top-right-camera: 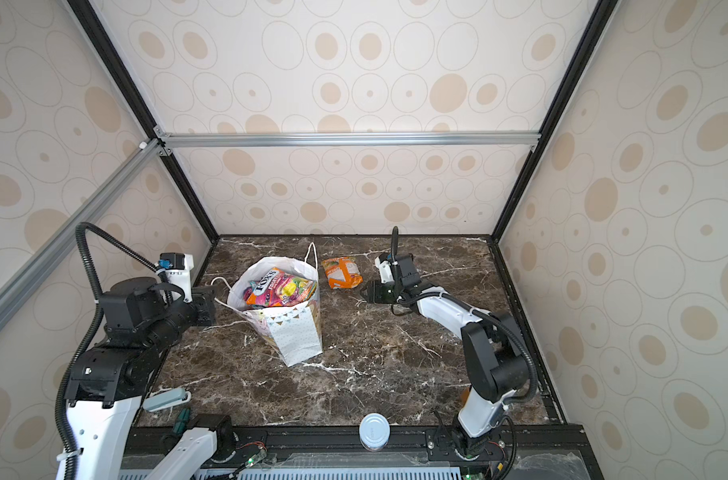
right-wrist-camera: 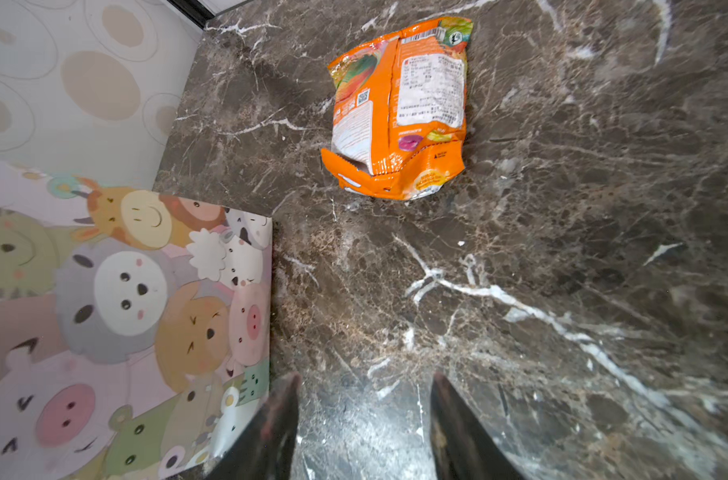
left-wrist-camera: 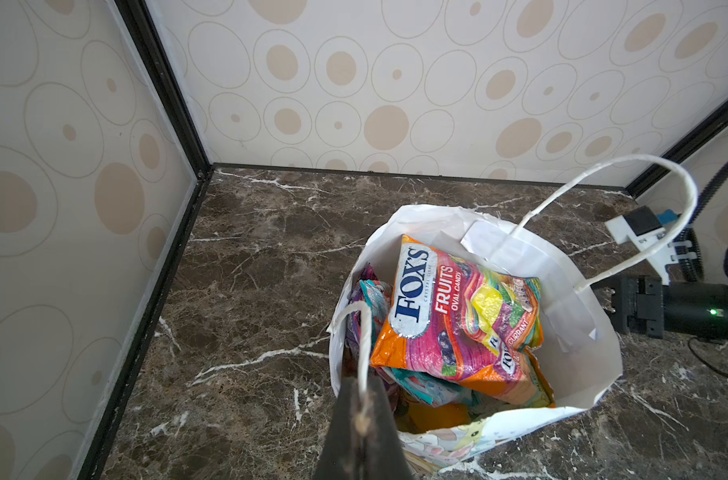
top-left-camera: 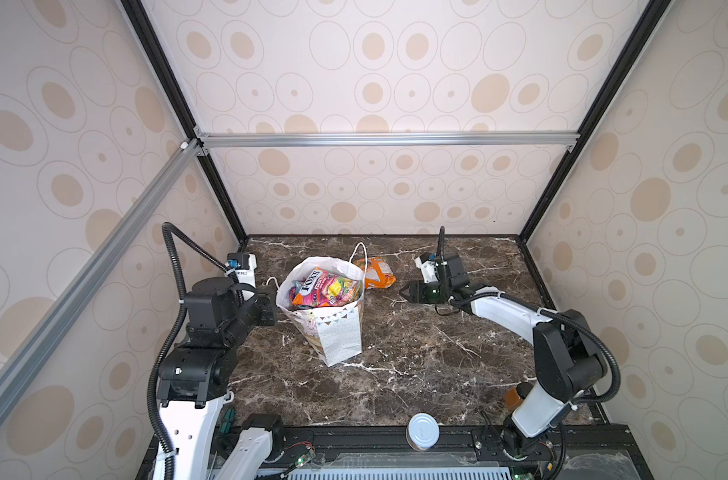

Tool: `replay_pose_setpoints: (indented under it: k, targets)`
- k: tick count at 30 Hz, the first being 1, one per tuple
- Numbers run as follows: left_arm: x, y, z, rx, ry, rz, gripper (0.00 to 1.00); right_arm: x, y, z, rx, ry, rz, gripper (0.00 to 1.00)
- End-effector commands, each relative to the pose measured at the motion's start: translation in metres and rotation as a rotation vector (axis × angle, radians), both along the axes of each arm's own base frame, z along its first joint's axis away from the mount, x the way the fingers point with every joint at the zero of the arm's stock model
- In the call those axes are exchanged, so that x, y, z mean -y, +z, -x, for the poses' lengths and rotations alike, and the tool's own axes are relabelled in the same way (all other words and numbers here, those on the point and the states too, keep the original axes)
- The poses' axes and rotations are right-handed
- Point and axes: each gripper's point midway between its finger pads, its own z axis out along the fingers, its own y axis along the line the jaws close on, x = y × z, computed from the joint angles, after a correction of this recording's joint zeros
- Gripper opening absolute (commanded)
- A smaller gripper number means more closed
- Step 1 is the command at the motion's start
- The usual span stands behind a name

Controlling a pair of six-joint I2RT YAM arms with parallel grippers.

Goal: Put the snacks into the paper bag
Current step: 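Lift the right gripper out of the bag toward the orange packet, then lower the open right gripper onto the orange snack packet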

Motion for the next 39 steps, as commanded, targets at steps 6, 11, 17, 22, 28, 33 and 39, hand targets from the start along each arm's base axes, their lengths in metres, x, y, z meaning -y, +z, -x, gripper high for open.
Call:
replay_pose_setpoints:
  k: [6, 11, 17, 22, 28, 33, 39]
  targets:
    - [-0.004, 0.024, 0.002, 0.090, 0.019, -0.006, 0.00, -0.014, -0.010, -0.034, -0.006, 0.032, -0.034, 0.56]
    - [-0.005, 0.023, 0.002, 0.086, 0.025, -0.012, 0.00, -0.018, -0.024, -0.051, -0.030, 0.030, -0.011, 0.57]
    - [-0.005, 0.022, 0.001, 0.088, 0.024, -0.015, 0.00, -0.019, -0.043, -0.062, -0.069, 0.022, 0.003, 0.58]
    - [-0.006, 0.021, 0.001, 0.082, 0.024, -0.019, 0.00, -0.018, -0.057, -0.070, -0.100, 0.011, 0.011, 0.58]
    - [-0.006, 0.020, 0.000, 0.082, 0.027, -0.019, 0.00, -0.019, -0.065, -0.075, -0.114, 0.012, 0.005, 0.58]
    - [-0.006, 0.020, -0.001, 0.081, 0.026, -0.020, 0.00, -0.019, -0.069, -0.077, -0.121, 0.008, -0.001, 0.58]
    - [-0.005, 0.020, -0.002, 0.081, 0.022, -0.019, 0.00, -0.021, -0.071, -0.082, -0.126, 0.006, -0.007, 0.58]
